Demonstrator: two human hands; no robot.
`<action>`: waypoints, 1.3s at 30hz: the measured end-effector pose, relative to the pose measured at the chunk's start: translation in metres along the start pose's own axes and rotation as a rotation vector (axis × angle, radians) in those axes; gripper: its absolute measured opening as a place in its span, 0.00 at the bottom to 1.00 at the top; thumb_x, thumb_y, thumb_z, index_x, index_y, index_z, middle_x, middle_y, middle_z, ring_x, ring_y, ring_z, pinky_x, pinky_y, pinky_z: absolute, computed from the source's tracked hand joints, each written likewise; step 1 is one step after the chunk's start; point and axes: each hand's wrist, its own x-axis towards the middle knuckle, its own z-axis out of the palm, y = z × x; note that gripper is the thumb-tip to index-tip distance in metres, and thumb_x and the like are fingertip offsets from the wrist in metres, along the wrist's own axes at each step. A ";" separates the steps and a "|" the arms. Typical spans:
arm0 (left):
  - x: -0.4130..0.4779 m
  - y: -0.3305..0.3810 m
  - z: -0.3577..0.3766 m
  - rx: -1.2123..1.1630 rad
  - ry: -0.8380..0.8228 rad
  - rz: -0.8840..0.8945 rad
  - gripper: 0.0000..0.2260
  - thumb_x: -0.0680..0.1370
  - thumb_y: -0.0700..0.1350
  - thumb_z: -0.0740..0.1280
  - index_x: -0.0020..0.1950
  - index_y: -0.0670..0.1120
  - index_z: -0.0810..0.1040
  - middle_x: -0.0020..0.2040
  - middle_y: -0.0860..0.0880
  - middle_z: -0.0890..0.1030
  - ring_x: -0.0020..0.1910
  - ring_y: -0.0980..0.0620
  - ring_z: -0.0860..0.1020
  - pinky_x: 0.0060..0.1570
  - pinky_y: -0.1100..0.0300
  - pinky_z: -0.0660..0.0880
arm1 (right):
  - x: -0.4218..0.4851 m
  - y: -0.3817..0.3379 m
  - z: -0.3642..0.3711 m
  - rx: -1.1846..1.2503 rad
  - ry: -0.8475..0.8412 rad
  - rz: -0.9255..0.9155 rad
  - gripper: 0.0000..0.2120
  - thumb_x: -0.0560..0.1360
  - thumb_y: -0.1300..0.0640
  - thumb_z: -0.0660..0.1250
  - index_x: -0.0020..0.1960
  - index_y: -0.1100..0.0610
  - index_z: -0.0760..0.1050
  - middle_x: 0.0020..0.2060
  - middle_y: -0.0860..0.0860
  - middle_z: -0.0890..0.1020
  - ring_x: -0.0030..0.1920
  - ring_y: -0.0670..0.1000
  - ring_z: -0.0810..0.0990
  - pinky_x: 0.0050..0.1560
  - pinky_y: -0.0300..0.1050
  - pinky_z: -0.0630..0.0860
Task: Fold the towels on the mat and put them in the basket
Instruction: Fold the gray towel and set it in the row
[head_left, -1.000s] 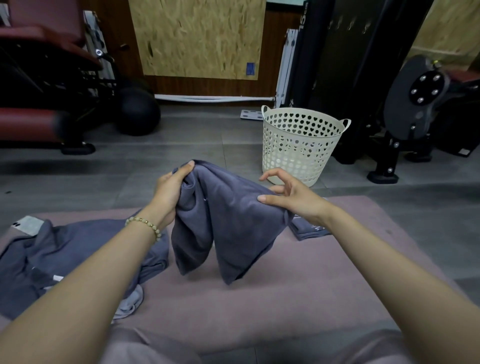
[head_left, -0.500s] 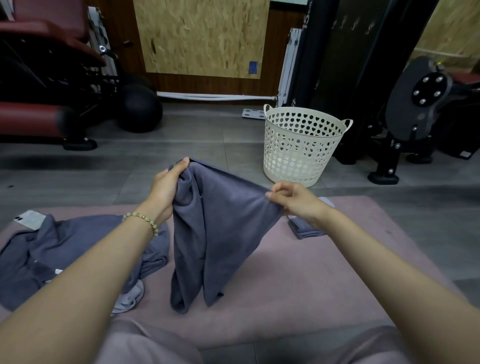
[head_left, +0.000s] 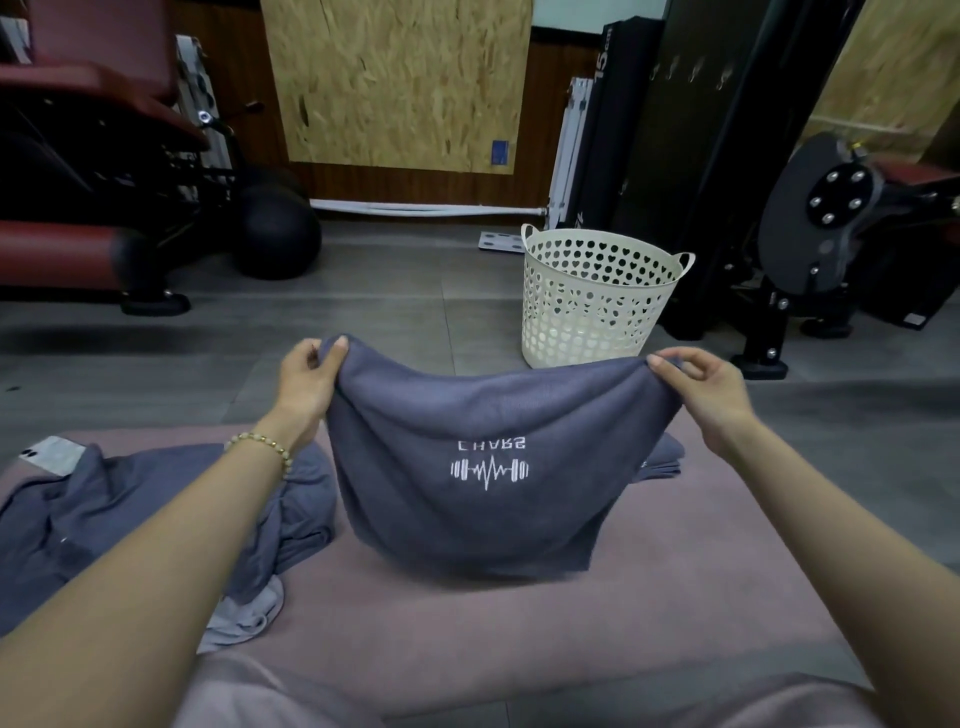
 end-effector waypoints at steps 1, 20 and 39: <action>0.001 0.006 -0.003 0.003 -0.008 0.031 0.13 0.79 0.44 0.64 0.35 0.47 0.70 0.28 0.52 0.72 0.30 0.59 0.68 0.27 0.69 0.64 | -0.001 -0.004 -0.001 0.005 -0.014 -0.010 0.04 0.73 0.60 0.71 0.47 0.57 0.78 0.30 0.39 0.83 0.33 0.34 0.77 0.39 0.25 0.72; 0.083 -0.096 0.054 -0.134 -0.036 -0.446 0.07 0.78 0.44 0.66 0.52 0.43 0.73 0.36 0.48 0.74 0.18 0.61 0.74 0.23 0.71 0.73 | 0.114 0.109 0.054 -0.132 0.063 0.175 0.03 0.72 0.61 0.72 0.42 0.57 0.78 0.21 0.41 0.79 0.18 0.40 0.74 0.22 0.30 0.69; 0.083 -0.392 0.104 0.610 -0.247 -0.840 0.38 0.72 0.61 0.68 0.69 0.33 0.66 0.67 0.38 0.72 0.64 0.39 0.72 0.64 0.49 0.70 | 0.135 0.399 0.100 -0.404 -0.135 0.543 0.27 0.73 0.67 0.68 0.70 0.65 0.63 0.66 0.60 0.70 0.55 0.55 0.72 0.54 0.45 0.70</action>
